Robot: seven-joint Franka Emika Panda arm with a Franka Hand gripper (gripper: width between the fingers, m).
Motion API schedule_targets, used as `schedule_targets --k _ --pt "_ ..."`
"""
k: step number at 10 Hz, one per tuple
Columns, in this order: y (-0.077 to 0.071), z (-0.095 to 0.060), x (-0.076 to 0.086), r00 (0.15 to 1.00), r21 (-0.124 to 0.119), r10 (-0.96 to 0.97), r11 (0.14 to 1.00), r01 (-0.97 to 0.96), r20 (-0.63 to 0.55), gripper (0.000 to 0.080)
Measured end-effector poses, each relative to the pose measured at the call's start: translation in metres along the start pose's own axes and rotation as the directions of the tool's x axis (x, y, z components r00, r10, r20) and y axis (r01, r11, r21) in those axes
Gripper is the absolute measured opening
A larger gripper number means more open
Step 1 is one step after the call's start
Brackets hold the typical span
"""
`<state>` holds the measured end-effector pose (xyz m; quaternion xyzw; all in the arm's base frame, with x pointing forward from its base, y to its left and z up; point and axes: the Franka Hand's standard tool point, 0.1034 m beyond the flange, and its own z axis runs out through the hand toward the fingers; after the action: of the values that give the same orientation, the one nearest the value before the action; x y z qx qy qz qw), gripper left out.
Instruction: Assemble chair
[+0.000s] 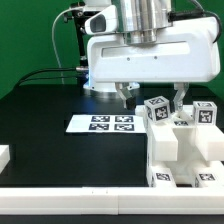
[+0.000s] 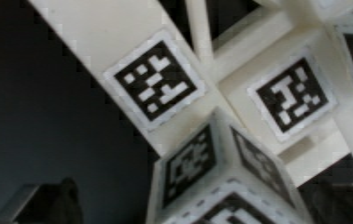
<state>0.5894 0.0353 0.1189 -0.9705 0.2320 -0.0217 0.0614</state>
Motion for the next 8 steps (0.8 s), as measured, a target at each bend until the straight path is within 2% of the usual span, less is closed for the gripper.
schedule_targets --k 1,2,3,6,7,8 --pt "-0.001 0.000 0.000 0.995 0.000 -0.102 0.995 0.102 0.000 0.0649" --pt "-0.008 0.001 -0.004 0.970 0.004 -0.243 0.970 0.243 0.003 0.0649" --pt "-0.020 0.001 -0.007 0.927 -0.006 -0.375 0.927 0.375 -0.008 0.0649" --pt "-0.019 0.001 -0.005 0.947 -0.007 -0.321 0.947 0.321 -0.023 0.0639" --pt "-0.019 0.002 -0.005 0.970 -0.005 -0.244 0.970 0.244 -0.023 0.0457" --pt "-0.016 0.001 -0.003 0.987 -0.005 -0.159 0.987 0.159 -0.028 0.0457"
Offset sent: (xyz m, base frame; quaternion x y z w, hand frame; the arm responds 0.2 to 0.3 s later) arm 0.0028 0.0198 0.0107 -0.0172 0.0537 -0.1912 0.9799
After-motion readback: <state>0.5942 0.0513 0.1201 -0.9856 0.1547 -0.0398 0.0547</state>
